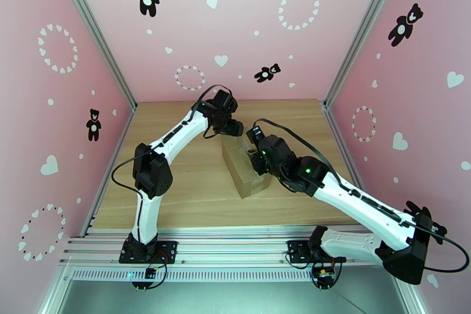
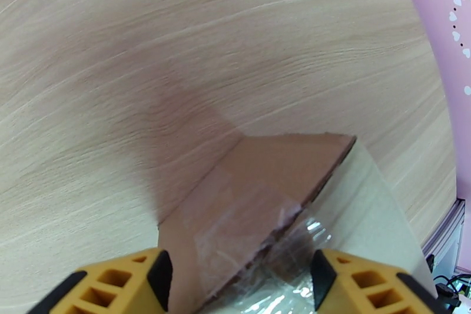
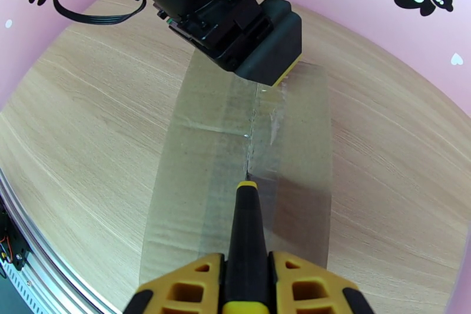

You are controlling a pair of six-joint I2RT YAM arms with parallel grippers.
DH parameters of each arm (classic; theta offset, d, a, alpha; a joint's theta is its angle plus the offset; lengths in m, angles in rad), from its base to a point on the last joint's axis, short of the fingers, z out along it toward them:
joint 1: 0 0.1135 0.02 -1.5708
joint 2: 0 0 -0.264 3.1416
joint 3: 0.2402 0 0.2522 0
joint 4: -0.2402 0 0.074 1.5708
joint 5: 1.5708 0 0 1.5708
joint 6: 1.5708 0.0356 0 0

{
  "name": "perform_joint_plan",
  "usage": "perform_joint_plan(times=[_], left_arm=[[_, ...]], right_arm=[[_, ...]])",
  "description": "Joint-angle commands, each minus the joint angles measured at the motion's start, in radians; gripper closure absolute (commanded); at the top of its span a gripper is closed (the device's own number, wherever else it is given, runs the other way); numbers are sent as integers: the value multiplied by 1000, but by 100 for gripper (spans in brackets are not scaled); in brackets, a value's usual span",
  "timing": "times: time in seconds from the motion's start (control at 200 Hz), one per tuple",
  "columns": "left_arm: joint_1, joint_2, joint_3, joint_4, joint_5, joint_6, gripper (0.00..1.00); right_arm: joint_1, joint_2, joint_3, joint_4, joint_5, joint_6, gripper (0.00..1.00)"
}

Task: Unpack the express box

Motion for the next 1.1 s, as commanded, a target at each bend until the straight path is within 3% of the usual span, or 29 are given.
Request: perform_joint_plan(times=[0.0,0.335,1.096], left_arm=[[3,47,-3,-43,-91,-13,33],[9,33,-91,36,-193,-76,34],[10,68,-100,16,-249,-172,35]], right_arm=[[25,3,43,-62,13,-4,100],[79,2,58,-84,64,4,100],[163,-13,67,-151,133,59,100]])
